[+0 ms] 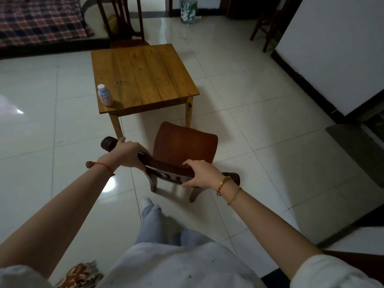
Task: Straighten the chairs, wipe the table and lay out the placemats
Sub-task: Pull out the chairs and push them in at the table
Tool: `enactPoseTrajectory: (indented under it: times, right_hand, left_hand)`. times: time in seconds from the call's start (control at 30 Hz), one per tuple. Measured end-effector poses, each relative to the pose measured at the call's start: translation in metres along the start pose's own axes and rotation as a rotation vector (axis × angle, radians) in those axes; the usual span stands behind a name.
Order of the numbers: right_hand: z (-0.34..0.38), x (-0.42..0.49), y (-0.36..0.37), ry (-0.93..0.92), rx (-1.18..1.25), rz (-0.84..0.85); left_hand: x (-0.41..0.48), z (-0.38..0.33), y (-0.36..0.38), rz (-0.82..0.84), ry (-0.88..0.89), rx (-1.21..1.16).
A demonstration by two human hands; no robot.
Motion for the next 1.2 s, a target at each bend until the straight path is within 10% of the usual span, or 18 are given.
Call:
enactPoseTrajectory:
  times: [1.2]
  right_hand:
    - [-0.050,0.068,-0.080,-0.291,-0.292,0.062]
  left_hand:
    - [0.003,-0.039,-0.011,-0.386,-0.266,-0.074]
Point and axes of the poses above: each hand's wrist, its own x-axis towards the middle knuckle, its own y-axis out of the palm, z = x × y, the point moved 5 cm from there along x, towards the middle knuckle, and after that the axes turned 4 degrees about x, right-handed, at the moved point
